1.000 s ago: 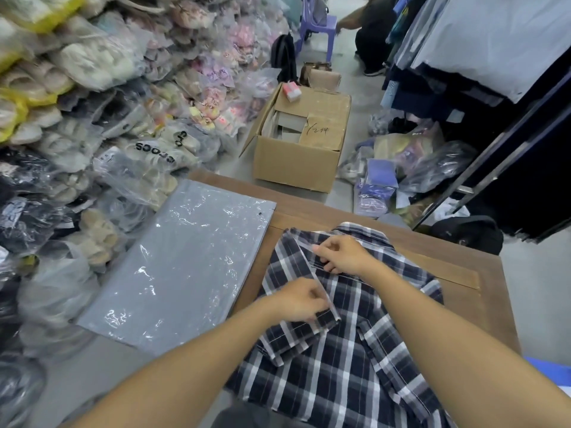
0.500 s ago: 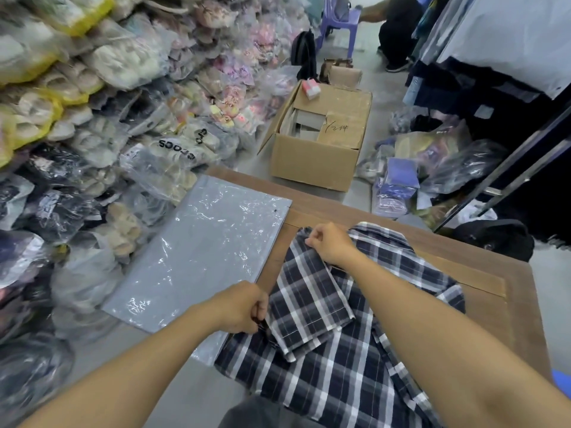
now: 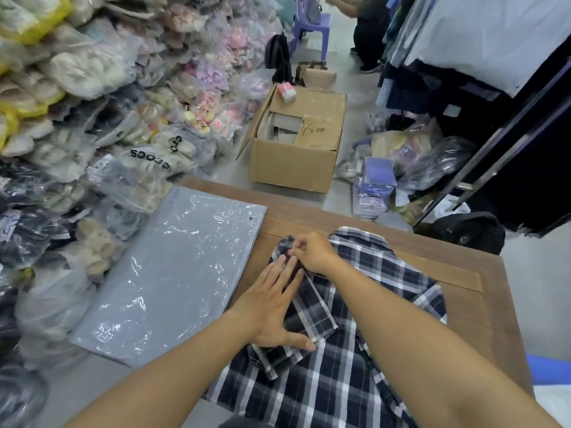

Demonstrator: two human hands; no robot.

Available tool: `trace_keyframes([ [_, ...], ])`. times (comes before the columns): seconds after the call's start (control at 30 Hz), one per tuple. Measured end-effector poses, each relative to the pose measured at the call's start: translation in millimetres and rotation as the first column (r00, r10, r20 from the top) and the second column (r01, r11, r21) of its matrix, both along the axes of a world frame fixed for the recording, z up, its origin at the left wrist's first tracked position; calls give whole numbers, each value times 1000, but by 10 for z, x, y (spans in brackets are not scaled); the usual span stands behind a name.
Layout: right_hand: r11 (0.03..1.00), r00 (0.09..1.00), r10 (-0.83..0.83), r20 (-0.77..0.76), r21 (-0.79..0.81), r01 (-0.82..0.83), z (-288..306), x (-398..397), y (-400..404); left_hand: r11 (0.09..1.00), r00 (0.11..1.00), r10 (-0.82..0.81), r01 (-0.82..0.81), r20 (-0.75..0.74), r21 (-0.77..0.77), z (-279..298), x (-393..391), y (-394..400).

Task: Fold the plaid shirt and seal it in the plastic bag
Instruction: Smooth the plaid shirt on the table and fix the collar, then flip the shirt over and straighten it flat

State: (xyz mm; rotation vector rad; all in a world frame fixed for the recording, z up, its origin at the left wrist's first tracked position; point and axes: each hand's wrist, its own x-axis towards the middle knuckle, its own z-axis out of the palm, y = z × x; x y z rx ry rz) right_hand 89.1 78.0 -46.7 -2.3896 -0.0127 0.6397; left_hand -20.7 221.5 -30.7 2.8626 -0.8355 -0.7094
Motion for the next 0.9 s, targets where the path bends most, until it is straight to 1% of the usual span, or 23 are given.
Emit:
trace_keyframes([
  [0.13,999,999,-30,-10,27,31,-8,-13,2,996,1000,-3,1,24,89,-278,-28,-9],
  [0.2,998,1000,-29,-4,55,29,19,-20,-21,994,999,-17,13,30,106,-314,0,-26],
  [0.27,993,999,-36,4,117,35,66,-51,-91,994,1000,-2,1,11,105,-273,32,-64],
  [0.33,988,998,-55,22,144,51,114,-101,-246,996,996,83,-84,39,31,-222,113,-97],
  [0.37,988,997,-69,37,139,63,143,-133,-364,990,987,137,-135,80,-30,-196,173,-111],
  [0.43,988,991,-117,65,109,109,204,-200,-660,964,956,249,-229,154,-135,-200,325,-134],
  [0.47,984,985,-156,78,94,148,241,-239,-829,947,939,303,-277,162,-163,-214,415,-147],
  [0.53,969,963,-248,108,46,244,305,-324,-1198,918,912,381,-355,151,-177,-232,607,-179],
  [0.6,936,930,-344,132,-29,350,334,-440,-1574,897,900,421,-395,113,-195,-174,773,-220],
  [0.67,890,892,-431,140,-100,445,314,-569,-1918,857,874,478,-443,85,-264,-64,919,-223],
  [0.73,854,870,-480,114,-165,493,291,-702,-2182,805,831,548,-493,97,-331,23,1051,-166],
  [0.77,842,861,-501,89,-178,509,262,-765,-2287,779,814,577,-523,67,-346,43,1107,-132],
  [0.8,830,849,-526,59,-182,527,246,-824,-2358,758,808,589,-555,-6,-343,33,1165,-93],
  [0.83,822,839,-543,33,-179,540,211,-866,-2424,746,805,584,-583,-103,-321,38,1201,-69],
  [0.9,812,822,-570,-4,-157,562,153,-916,-2501,753,794,542,-605,-276,-259,39,1243,-46],
])
